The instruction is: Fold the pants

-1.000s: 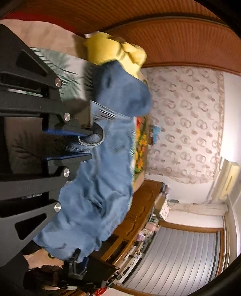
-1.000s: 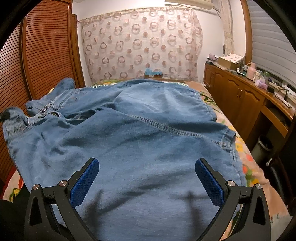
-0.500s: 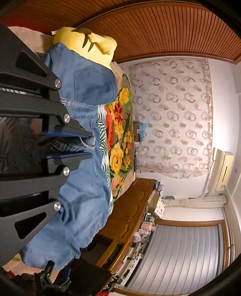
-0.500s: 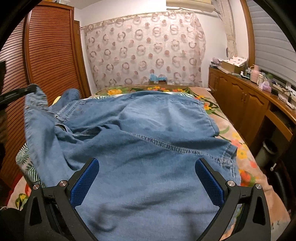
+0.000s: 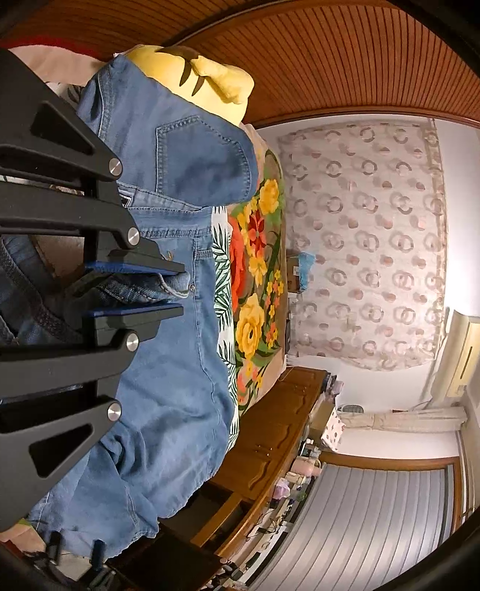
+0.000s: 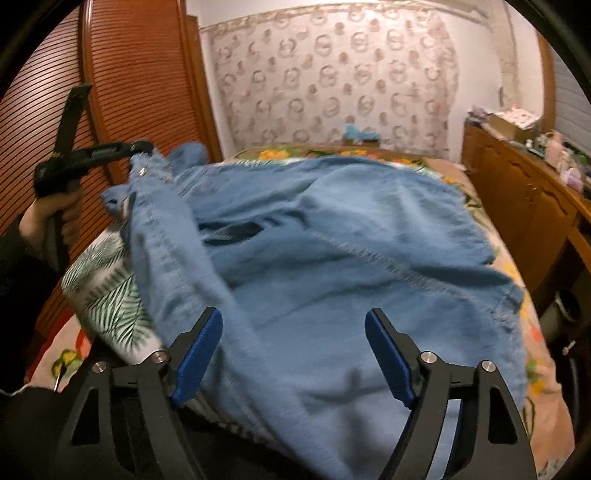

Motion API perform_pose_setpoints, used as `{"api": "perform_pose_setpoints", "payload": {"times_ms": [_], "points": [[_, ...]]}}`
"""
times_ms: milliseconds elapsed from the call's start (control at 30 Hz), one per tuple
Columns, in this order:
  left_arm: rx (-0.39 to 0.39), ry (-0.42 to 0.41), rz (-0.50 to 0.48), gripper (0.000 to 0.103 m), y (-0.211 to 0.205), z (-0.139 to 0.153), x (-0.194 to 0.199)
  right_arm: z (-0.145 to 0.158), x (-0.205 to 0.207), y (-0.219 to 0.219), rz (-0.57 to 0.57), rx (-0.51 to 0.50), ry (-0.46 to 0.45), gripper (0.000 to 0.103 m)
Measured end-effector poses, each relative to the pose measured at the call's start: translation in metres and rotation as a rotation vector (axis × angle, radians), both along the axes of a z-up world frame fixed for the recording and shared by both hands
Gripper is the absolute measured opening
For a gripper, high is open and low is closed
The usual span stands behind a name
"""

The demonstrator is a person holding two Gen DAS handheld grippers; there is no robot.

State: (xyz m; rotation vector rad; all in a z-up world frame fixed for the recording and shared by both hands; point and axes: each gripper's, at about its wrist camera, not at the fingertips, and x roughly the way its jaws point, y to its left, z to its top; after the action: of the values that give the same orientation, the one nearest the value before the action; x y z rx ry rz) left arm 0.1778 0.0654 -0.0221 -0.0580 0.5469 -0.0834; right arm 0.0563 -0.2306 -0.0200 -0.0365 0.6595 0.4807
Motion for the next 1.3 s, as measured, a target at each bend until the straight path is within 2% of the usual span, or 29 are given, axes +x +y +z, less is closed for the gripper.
{"api": "perform_pose_setpoints", "payload": {"times_ms": [200,400,467,533,567,633,700,833,1100,1300], "points": [[0.005,-0.002,0.003,0.015,0.002,0.002,0.002,-0.009,0.001,-0.005,0.033,-0.049,0.06,0.066],[-0.001,0.001,0.018,0.016,0.008,-0.001,0.008,-0.01,-0.002,-0.023,0.028,-0.054,0.098,0.054],[-0.005,-0.001,0.023,0.016,0.009,0.0,0.008,-0.01,-0.004,-0.029,0.028,-0.058,0.107,0.047],[-0.009,-0.004,0.025,0.015,0.01,0.0,0.007,-0.011,-0.006,-0.034,0.025,-0.064,0.119,0.033],[-0.01,-0.004,0.025,0.016,0.011,0.001,0.007,-0.011,-0.005,-0.034,0.026,-0.064,0.127,0.029],[-0.008,-0.008,0.026,0.015,0.01,0.001,0.007,-0.011,-0.004,-0.029,0.029,-0.065,0.131,0.011],[-0.014,-0.013,0.026,0.016,0.012,0.002,0.007,-0.006,-0.003,-0.026,0.032,-0.069,0.118,0.005],[-0.04,-0.037,0.03,0.016,0.018,0.008,0.007,0.008,0.004,-0.03,0.018,-0.071,0.066,0.002],[-0.074,-0.091,0.038,0.016,0.03,0.02,0.008,0.066,0.037,-0.036,-0.016,-0.114,-0.094,0.001],[-0.091,-0.099,0.057,0.015,0.044,0.026,0.019,0.085,0.067,-0.019,-0.014,-0.142,-0.152,0.001]]}}
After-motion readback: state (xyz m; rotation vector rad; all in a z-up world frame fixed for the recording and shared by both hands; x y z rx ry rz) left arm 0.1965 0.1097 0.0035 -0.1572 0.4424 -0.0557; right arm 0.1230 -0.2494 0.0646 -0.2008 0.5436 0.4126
